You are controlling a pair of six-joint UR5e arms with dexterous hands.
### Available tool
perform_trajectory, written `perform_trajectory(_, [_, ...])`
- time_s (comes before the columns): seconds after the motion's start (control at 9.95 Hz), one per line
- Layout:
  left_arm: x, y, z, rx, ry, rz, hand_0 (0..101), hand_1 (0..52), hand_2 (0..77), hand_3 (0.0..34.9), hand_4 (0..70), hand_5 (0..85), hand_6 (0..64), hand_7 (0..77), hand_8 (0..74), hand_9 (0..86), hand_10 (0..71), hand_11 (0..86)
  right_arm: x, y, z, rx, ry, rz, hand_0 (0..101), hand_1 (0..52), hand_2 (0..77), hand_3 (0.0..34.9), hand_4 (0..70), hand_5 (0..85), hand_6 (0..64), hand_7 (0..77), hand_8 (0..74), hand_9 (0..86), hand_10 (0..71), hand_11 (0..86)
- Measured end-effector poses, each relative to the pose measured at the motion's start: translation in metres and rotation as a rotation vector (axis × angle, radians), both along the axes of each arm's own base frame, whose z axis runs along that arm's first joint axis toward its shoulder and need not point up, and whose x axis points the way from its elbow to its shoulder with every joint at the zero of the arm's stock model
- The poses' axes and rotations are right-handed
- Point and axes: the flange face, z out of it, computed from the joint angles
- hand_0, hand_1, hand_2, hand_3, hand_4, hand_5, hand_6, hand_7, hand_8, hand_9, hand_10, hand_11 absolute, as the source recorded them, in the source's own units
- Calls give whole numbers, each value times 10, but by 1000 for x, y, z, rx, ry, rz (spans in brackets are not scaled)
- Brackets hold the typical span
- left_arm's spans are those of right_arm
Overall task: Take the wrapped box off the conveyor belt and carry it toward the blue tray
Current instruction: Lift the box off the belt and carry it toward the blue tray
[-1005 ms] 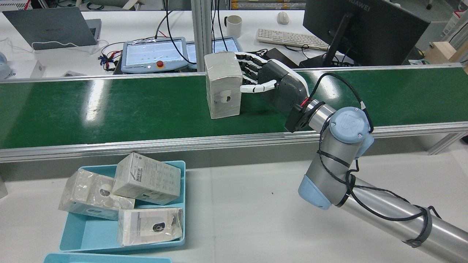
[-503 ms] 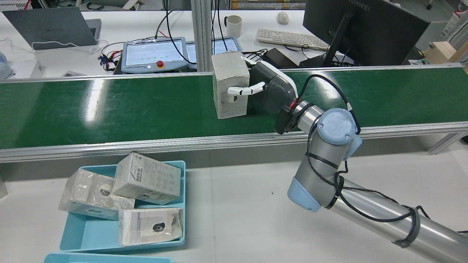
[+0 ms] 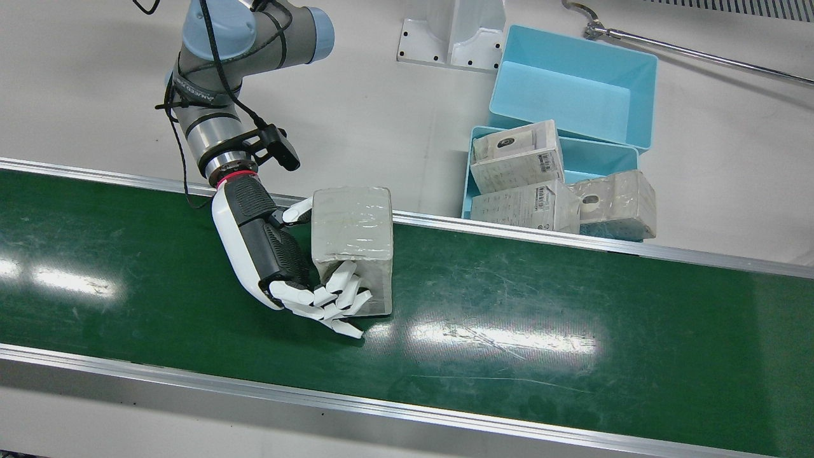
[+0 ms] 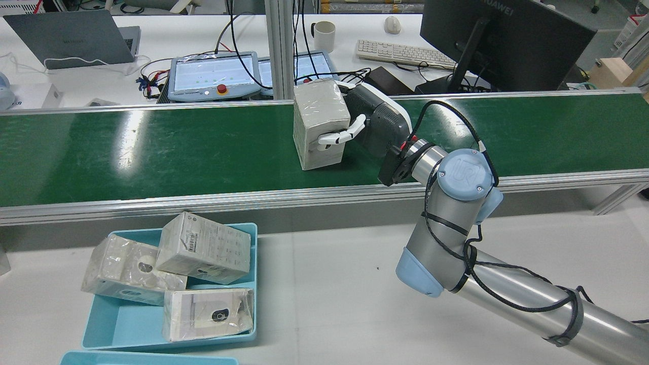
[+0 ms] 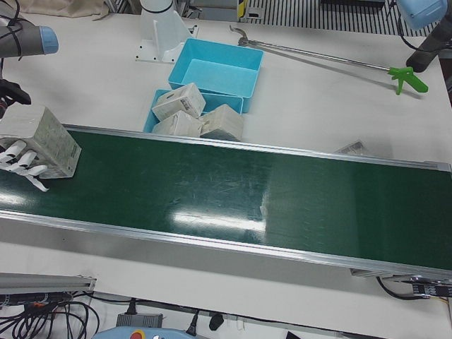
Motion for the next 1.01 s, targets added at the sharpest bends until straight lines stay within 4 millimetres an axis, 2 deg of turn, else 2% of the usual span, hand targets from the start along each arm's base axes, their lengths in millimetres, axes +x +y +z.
perform_trajectory(0.1, [0,0,0,0,0,0,0,0,11,0,0,5,0,5,5,0,0,0,5,5,-8,0,0,0,557,147,322,153,425,425,273,491,338,371,164,213])
perform_trajectory(0.2, [0,0,0,0,0,0,0,0,5,0,0,5,0,5,5,0,0,0,12,11,-23,12,-16,3,565,147,322,106,458,469,322,556,393,420,278,316])
perform_trajectory(0.3, [0,0,0,0,0,0,0,0,5,0,0,5,0,5,5,0,5,0,21,20,-44,27,-39,16,538,147,322,34,480,535,360,611,420,458,349,371])
perform_trajectory(0.4, [0,0,0,0,0,0,0,0,5,0,0,5,0,5,5,0,5,0,25,31,-72,40,-61,23,513,33,371,16,480,562,425,649,496,573,436,453])
perform_trajectory(0.5, [0,0,0,0,0,0,0,0,5,0,0,5,0,5,5,0,5,0,18,45,-98,54,-75,13,513,33,371,16,480,562,425,649,496,573,436,453])
perform_trajectory(0.6, [0,0,0,0,0,0,0,0,5,0,0,5,0,5,5,0,5,0,2,62,-118,69,-82,-3,505,22,393,18,475,600,458,671,567,687,453,496])
perform_trajectory(0.7, [0,0,0,0,0,0,0,0,5,0,0,5,0,5,5,0,5,0,-24,86,-134,78,-85,-19,505,16,409,18,475,627,485,687,567,687,453,529])
perform_trajectory(0.8, [0,0,0,0,0,0,0,0,11,0,0,11,0,5,5,0,5,0,-53,111,-145,84,-82,-30,505,16,409,7,475,627,600,720,693,785,573,802])
perform_trajectory(0.9, [0,0,0,0,0,0,0,0,11,0,0,11,0,5,5,0,5,0,-79,136,-154,90,-69,-32,505,16,409,7,475,627,600,720,693,785,573,802])
perform_trajectory(1.01, [0,0,0,0,0,0,0,0,11,0,0,11,0,5,5,0,5,5,-104,162,-164,96,-54,-18,503,16,491,9,475,627,611,709,714,780,627,807])
